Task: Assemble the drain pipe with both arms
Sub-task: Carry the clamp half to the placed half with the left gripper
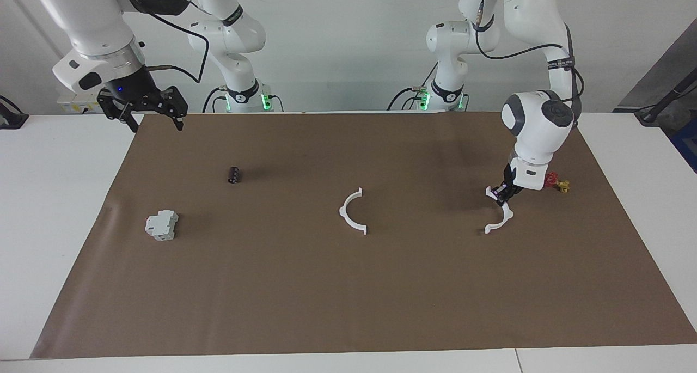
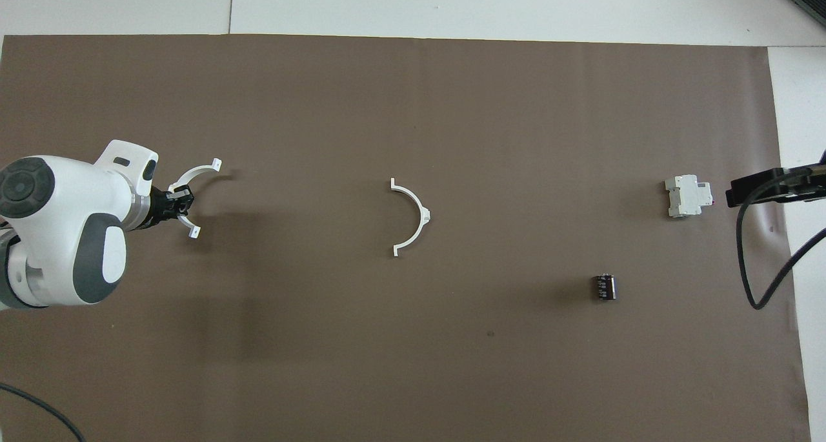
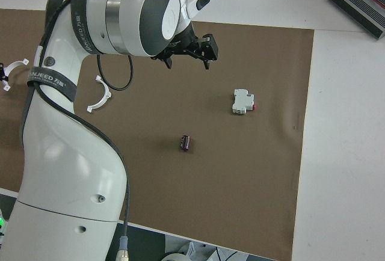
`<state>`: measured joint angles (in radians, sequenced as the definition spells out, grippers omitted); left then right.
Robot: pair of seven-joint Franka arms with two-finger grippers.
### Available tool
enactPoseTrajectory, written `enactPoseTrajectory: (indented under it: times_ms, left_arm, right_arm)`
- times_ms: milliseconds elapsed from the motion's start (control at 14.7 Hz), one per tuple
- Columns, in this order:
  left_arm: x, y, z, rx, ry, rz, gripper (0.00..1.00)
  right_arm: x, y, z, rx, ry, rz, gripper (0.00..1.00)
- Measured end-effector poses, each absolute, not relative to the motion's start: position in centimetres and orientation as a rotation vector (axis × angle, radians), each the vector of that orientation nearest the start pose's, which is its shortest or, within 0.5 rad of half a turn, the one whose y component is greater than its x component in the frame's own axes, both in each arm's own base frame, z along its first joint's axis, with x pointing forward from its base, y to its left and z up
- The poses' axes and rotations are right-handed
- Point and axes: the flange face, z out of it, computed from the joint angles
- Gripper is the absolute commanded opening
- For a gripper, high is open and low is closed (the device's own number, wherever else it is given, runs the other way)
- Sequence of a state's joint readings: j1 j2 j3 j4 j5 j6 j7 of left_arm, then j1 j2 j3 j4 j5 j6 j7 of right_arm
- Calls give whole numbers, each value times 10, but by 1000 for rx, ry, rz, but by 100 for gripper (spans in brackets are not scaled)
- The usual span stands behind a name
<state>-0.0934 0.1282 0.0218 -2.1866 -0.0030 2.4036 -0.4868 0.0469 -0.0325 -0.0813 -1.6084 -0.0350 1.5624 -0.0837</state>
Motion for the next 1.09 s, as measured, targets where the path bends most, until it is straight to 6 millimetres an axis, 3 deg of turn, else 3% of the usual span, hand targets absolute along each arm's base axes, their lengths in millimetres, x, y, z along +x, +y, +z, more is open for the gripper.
enactPoseTrajectory:
  times_ms: [272, 408, 747, 951, 1087]
  left_arm:
    - [541, -157, 347, -3059, -786, -166, 0]
    - [529, -204, 352, -3045, -844, -187, 0]
    - [499, -275, 359, -3029, -902, -164, 0]
    - [479, -313, 351, -3019, -909, -163, 0]
    - [484, -337, 342, -3001, -949, -174, 0]
  right_arm:
    - [543, -21, 624, -3172, -84, 24, 100]
    - [543, -21, 624, -3172, -85, 24, 100]
    - [543, -21, 624, -3172, -85, 24, 100]
    - [543, -21, 624, -3172, -85, 24, 100]
    - [543, -21, 624, -3172, -85, 24, 100]
